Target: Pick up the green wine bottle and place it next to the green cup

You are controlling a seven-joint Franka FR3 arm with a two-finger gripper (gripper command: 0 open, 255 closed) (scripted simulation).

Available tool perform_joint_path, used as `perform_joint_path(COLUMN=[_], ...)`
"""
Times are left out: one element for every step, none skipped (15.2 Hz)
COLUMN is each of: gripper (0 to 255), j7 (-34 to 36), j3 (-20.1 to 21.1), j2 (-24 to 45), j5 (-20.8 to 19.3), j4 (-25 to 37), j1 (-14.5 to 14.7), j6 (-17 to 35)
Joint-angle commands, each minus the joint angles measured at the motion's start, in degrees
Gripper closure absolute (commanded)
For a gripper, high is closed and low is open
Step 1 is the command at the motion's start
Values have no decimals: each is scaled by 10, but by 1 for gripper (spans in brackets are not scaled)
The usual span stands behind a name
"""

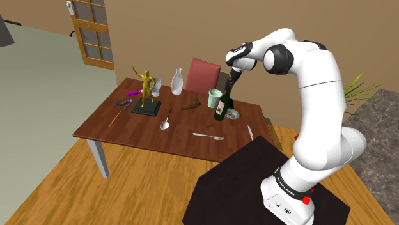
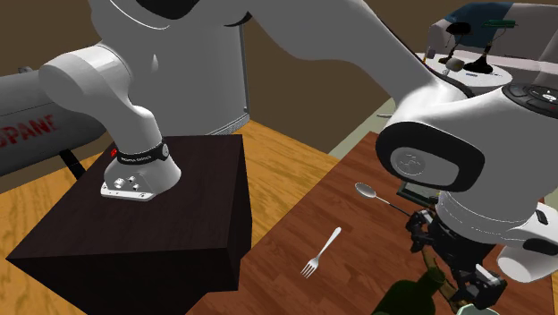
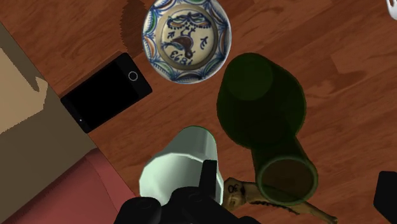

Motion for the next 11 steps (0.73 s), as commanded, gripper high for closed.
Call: perform_joint_path(gripper=[0,0,0,0,0,0,0,0,0,0,0], j7=[1,3,4,4,4,4,4,4,4,4,4], j3=[-5,-8,-11,-11,-11,-11,-11,-11,-11,-11,-11], j2=[-24,-37,-48,-48,-48,-48,-48,-48,-48,-48,-48], j5=[-5,-8,-11,-11,-11,-11,-11,-11,-11,-11,-11], j4=[-13,-16,-18,-18,-18,-18,-18,-18,-18,-18,-18], j1=[4,6,8,8,8,8,8,8,8,8,8], j6=[-11,-21,-29,-29,-29,-29,-29,-29,-29,-29,-29])
